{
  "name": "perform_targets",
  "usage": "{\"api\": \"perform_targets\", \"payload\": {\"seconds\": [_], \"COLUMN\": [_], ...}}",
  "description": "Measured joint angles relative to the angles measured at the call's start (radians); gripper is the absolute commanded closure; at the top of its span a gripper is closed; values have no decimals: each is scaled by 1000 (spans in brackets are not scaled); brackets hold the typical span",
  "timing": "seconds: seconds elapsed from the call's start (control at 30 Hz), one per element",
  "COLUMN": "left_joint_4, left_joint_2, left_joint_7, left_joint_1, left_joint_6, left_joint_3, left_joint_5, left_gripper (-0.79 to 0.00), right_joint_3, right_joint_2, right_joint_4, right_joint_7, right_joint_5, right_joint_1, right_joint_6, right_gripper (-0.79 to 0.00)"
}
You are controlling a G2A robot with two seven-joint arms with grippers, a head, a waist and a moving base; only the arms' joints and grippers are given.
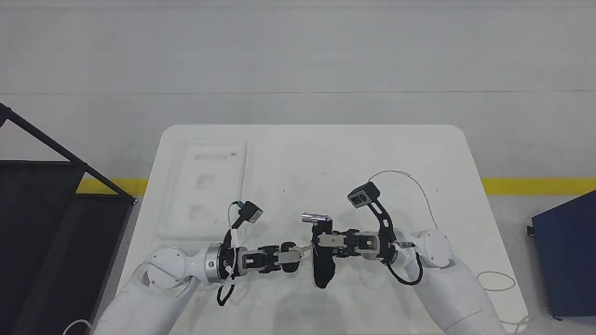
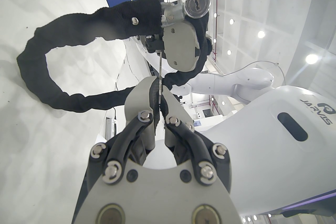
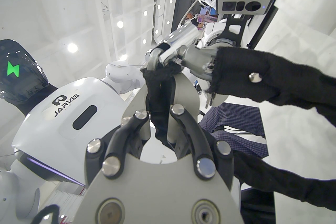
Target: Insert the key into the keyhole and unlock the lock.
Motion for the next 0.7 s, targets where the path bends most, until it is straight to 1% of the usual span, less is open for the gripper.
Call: {"api": "perform_targets", "payload": {"seconds": [0.2, 0.3, 0.4, 0.53, 0.63, 0.7], "left_joint_4": [-9, -26, -48, -81, -83, -69], "left_joint_2": [1, 12, 30, 56, 69, 74], "left_joint_7": [5, -40, -112, -237, -342, -407], "left_joint_1": [3, 10, 32, 81, 101, 97], "left_joint_6": [14, 49, 95, 170, 225, 256], "left_joint_3": [-4, -51, -128, -244, -307, -322], "left_joint_5": [-3, -43, -78, -135, -202, -250], "left_gripper": [0, 0, 0, 0, 0, 0], "right_joint_3": [0, 0, 0, 0, 0, 0], "right_joint_2": [0, 0, 0, 0, 0, 0], "right_joint_4": [0, 0, 0, 0, 0, 0], "right_joint_7": [0, 0, 0, 0, 0, 0], "right_joint_5": [0, 0, 0, 0, 0, 0], "right_joint_1": [0, 0, 0, 0, 0, 0], "right_joint_6": [0, 0, 0, 0, 0, 0], "right_gripper": [0, 0, 0, 0, 0, 0]}}
